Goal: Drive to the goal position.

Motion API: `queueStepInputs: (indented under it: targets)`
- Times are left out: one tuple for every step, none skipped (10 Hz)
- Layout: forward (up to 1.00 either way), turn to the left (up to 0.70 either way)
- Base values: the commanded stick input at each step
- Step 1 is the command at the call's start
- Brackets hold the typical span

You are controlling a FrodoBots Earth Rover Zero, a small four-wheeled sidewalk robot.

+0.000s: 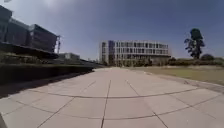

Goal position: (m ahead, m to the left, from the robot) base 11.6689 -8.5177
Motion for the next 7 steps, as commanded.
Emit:
queueStepInputs:
  targets:
    - [0.70, 0.00]
    - [0.70, 0.00]
    - [0.70, 0.00]
    - [0.70, 0.00]
    - [0.70, 0.00]
    - [0.70, 0.00]
    - [0.70, 0.00]
